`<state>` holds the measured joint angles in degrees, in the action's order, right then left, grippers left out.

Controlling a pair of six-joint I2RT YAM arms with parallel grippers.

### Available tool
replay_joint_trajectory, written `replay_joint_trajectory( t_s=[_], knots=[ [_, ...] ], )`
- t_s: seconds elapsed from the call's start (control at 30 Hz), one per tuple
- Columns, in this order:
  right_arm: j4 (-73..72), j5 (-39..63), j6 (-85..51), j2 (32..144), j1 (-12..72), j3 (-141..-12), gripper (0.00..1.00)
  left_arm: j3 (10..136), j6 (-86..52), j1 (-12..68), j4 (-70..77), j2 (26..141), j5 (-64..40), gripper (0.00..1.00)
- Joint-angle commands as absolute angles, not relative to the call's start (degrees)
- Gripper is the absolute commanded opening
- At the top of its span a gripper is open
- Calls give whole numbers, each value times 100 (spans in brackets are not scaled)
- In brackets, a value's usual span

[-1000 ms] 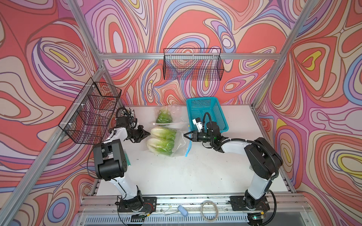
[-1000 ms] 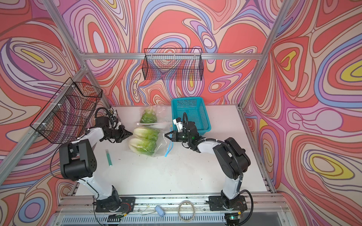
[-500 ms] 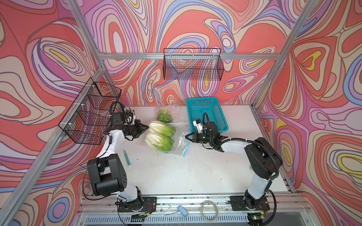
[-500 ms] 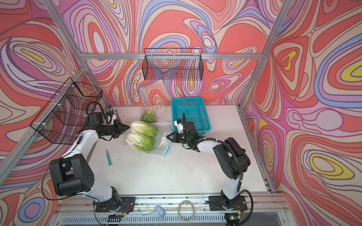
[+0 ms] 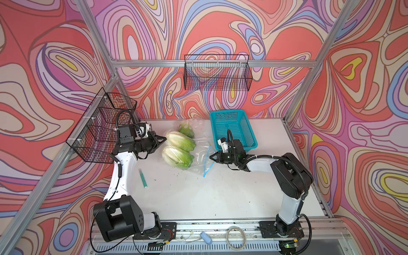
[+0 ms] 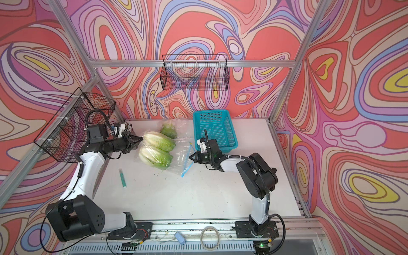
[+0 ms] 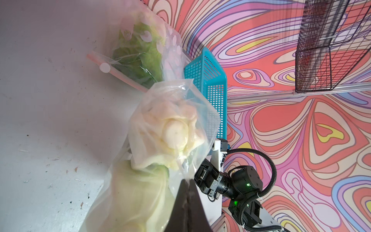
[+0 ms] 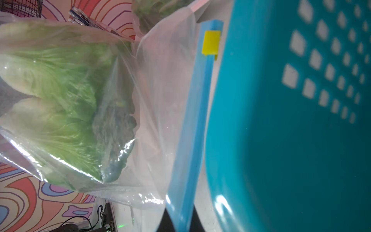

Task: Open the zip-top bag and take out the chinese cabbages
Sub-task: Adjust the zipper food storage bag at the center of the board.

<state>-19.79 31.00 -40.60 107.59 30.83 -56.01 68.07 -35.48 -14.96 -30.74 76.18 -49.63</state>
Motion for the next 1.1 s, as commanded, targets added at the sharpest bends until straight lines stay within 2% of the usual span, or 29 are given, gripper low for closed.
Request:
replay_joint_trajectory(
  t_s=[0.0, 0.17, 0.37, 0.47, 0.67, 1.07],
  knots=[
    [-2063, 2927, -4095, 10763, 3095, -5477, 0, 7067, -3654, -1512, -3140, 7381, -4983, 0],
    [-2182, 3086, -4099, 10711, 3114, -5426, 0, 7158, -3802, -1513, -3137, 7269, -5012, 0],
    [-2713, 3293, -3985, 10127, 3278, -5259, 0, 7032, -3317, -1536, -3499, 7479, -4461, 0],
    [-2874, 3327, -3935, 9767, 3286, -5114, 0, 6837, -3347, -1572, -3307, 7656, -4379, 0],
    [-3094, 3355, -3983, 9732, 3285, -4867, 0, 6847, -3447, -1696, -3092, 7761, -4283, 0],
    [-5824, 3805, -4642, 9597, 3287, -3890, 0, 7014, -3101, -1740, -3434, 8104, -3779, 0]
  ],
)
